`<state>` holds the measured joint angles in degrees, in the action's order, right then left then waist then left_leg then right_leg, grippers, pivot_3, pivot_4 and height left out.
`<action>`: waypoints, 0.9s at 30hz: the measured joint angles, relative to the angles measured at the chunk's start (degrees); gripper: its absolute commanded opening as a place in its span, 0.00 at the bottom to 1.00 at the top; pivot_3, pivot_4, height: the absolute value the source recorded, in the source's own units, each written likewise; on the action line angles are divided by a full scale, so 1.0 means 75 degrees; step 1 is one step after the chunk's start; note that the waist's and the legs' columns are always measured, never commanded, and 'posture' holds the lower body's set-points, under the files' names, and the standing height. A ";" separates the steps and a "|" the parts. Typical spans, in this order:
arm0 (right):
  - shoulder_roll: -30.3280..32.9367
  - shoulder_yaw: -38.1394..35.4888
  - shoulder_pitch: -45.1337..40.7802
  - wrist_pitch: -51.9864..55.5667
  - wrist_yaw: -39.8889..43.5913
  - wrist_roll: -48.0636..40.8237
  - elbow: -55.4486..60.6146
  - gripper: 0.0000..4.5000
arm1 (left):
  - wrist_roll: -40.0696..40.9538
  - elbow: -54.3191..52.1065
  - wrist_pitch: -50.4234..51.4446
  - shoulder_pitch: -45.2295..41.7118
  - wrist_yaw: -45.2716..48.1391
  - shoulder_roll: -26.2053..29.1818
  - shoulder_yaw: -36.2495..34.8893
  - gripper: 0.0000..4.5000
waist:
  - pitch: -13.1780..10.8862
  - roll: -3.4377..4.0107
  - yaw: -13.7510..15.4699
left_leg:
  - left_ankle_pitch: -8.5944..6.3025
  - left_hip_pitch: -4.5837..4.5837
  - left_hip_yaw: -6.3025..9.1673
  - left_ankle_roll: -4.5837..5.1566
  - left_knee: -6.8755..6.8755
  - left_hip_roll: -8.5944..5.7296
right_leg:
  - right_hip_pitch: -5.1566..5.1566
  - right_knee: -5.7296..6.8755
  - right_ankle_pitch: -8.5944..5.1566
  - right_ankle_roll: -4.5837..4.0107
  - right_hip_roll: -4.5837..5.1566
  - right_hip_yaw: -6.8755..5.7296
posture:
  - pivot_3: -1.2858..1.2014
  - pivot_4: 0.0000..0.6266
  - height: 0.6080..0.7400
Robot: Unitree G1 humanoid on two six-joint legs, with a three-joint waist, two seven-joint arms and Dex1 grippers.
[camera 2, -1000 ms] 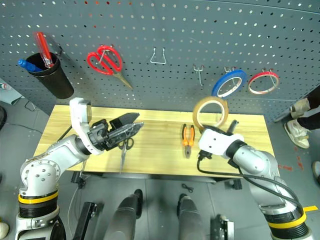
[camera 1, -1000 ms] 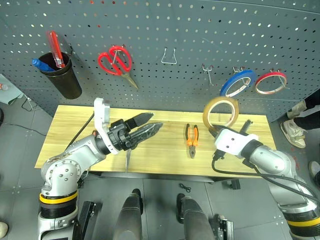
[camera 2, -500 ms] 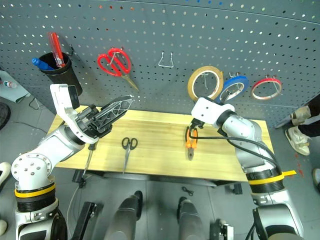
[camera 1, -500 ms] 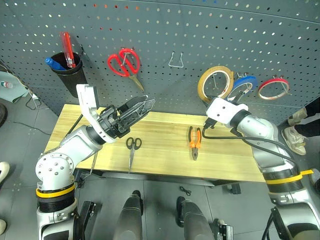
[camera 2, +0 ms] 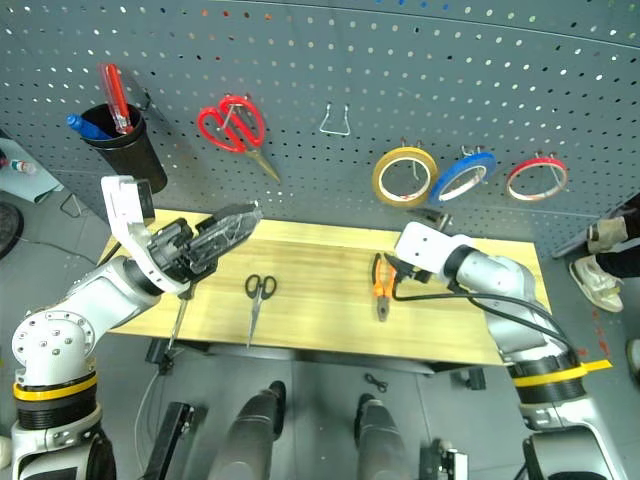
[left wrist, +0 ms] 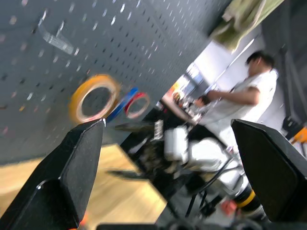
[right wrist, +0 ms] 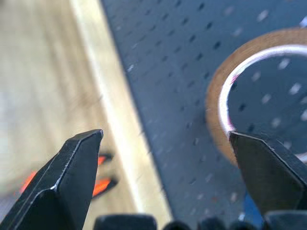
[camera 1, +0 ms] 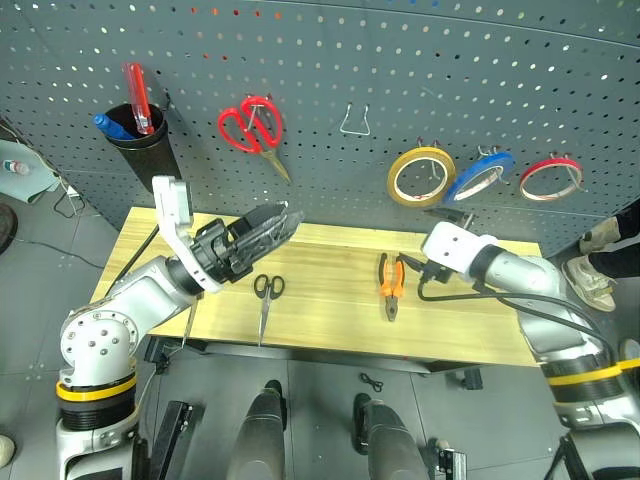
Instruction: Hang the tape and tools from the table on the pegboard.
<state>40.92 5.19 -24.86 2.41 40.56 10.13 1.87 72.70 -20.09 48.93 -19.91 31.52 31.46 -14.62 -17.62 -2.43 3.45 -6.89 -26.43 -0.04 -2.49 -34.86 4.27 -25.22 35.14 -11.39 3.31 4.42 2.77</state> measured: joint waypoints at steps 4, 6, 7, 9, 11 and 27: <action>-0.0007 0.0096 0.0452 0.2451 0.1075 -0.0954 0.0827 0.99 | -0.1000 0.0001 -0.0030 0.0895 0.0961 0.0798 0.0355 1.00 | -0.0002 0.0001 -0.0120 | -0.0001 0.0014 0.0001 0.0001 0.0004 0.0020 | -0.0007 0.0029 -0.0052 -0.0085 -0.0011 -0.0004 | 0.56 0.53 1.00; -0.0572 0.0137 0.0258 0.4009 0.1005 -0.1302 0.0845 0.99 | -0.1300 0.0038 -0.0078 0.1236 0.1321 0.0956 0.0441 1.00 | -0.0005 0.0000 -0.0197 | -0.0001 0.0014 -0.0001 0.0001 -0.0004 0.0020 | -0.0027 0.0062 -0.0060 -0.0098 -0.0010 -0.0003 | 0.57 0.52 1.00; -0.0836 0.0165 0.0023 0.4743 0.0905 -0.1433 0.0787 0.99 | -0.1391 0.0056 -0.0092 0.1428 0.1459 0.1010 0.0446 1.00 | -0.0007 0.0002 -0.0238 | -0.0001 0.0013 -0.0002 0.0001 -0.0007 0.0019 | -0.0041 0.0087 -0.0064 -0.0105 -0.0007 0.0000 | 0.57 0.53 1.00; -0.1360 0.0175 -0.0779 0.6132 0.0596 -0.1583 0.0386 0.99 | -0.1542 0.0083 -0.0155 0.1783 0.1642 0.1055 0.0404 1.00 | -0.0008 0.0001 -0.0296 | -0.0001 0.0012 0.0000 0.0001 -0.0009 0.0022 | -0.0060 0.0114 -0.0070 -0.0106 -0.0012 -0.0001 | 0.57 0.53 1.00; -0.1814 0.0094 -0.1559 0.7084 0.0178 -0.1654 -0.0227 0.99 | -0.1594 0.0084 -0.0171 0.1997 0.1690 0.1057 0.0314 1.00 | -0.0009 0.0000 -0.0291 | 0.0002 0.0007 0.0000 0.0005 -0.0001 0.0025 | -0.0085 0.0132 -0.0078 -0.0107 -0.0017 -0.0001 | 0.58 0.53 1.00; -0.3436 -0.1106 -0.3788 0.7654 -0.3087 -0.1677 -0.5298 0.99 | -0.1293 -0.0567 -0.0129 0.2582 0.1128 0.1000 -0.0190 1.00 | -0.0182 0.0031 -0.0123 | 0.0004 -0.0070 0.0007 0.0018 0.0006 0.0022 | -0.0140 0.0134 -0.0059 -0.0105 -0.0018 -0.0007 | 0.59 0.64 1.00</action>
<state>15.15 -3.10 -53.27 59.82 17.41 -2.45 -37.87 63.00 -24.35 47.97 -0.55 39.98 38.97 -16.05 -18.99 -2.20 2.52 -6.86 -26.96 0.01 -2.35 -34.81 4.43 -26.27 36.14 -11.84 2.52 4.28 2.71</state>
